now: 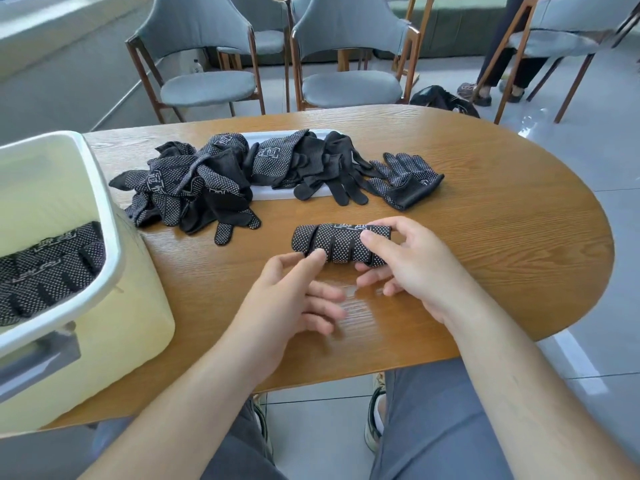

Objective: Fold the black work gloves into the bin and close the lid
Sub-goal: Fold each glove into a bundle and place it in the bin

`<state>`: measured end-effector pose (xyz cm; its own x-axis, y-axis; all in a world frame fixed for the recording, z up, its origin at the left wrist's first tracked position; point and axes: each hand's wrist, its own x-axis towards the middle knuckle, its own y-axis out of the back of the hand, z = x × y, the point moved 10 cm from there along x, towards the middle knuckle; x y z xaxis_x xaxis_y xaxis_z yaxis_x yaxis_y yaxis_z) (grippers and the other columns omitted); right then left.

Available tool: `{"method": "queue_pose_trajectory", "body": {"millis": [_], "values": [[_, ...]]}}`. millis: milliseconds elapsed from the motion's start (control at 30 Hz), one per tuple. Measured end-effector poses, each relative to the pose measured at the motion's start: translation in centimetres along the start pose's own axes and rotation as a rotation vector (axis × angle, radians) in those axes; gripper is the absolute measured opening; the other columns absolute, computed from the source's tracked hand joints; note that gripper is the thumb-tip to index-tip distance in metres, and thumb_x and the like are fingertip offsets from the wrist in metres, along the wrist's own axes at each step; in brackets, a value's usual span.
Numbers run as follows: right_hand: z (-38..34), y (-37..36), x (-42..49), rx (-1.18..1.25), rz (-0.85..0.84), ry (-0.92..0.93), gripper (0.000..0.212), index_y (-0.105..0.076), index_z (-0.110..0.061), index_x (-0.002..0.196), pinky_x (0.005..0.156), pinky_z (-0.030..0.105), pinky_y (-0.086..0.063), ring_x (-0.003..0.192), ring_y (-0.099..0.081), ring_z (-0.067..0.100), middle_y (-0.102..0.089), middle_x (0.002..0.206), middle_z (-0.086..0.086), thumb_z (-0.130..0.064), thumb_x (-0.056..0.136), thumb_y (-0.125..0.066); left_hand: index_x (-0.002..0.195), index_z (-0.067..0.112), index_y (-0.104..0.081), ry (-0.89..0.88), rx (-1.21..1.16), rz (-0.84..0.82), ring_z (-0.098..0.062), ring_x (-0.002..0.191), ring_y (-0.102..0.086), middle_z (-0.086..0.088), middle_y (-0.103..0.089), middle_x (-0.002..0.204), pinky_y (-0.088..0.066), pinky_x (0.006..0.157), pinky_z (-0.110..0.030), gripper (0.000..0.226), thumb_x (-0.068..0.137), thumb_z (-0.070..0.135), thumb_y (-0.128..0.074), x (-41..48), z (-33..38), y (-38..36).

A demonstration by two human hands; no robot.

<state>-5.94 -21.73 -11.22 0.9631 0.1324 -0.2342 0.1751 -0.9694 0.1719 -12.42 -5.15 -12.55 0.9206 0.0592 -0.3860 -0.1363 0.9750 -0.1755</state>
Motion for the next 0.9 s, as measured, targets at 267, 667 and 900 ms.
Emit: {"method": "queue_pose_trajectory", "body": {"millis": [267, 667, 900], "values": [[-0.5, 0.7, -0.5, -0.071, 0.001, 0.058, 0.016, -0.061, -0.037, 0.113, 0.058, 0.040, -0.047, 0.074, -0.077, 0.028, -0.079, 0.088, 0.003, -0.038, 0.097, -0.065, 0.133, 0.007, -0.049, -0.021, -0.134, -0.047, -0.027, 0.094, -0.076, -0.016, -0.078, 0.098, -0.062, 0.080, -0.033, 0.044, 0.100, 0.034, -0.060, 1.9, 1.4, -2.1], [-3.8, 1.3, -1.4, 0.100, -0.027, 0.133, 0.020, -0.063, -0.016, 0.109, 0.056, 0.031, -0.048, 0.075, -0.076, 0.018, -0.079, 0.091, 0.005, -0.021, 0.092, -0.072, 0.109, 0.010, -0.067, -0.157, -0.139, 0.000, -0.018, 0.082, -0.070, -0.007, -0.076, 0.101, -0.060, 0.074, -0.026, 0.015, 0.097, 0.018, -0.066, 0.9, 4.5, -2.0], [-9.8, -1.8, -3.0, 0.197, -0.187, 0.235, 0.018, -0.061, -0.011, 0.106, 0.052, 0.028, -0.046, 0.072, -0.074, 0.022, -0.078, 0.088, 0.008, -0.012, 0.092, -0.071, 0.130, 0.028, -0.060, -0.352, -0.107, 0.048, -0.027, 0.091, -0.076, -0.006, -0.076, 0.110, -0.062, 0.076, -0.034, 0.046, 0.090, 0.007, -0.071, -4.5, 11.3, 0.8]]}}
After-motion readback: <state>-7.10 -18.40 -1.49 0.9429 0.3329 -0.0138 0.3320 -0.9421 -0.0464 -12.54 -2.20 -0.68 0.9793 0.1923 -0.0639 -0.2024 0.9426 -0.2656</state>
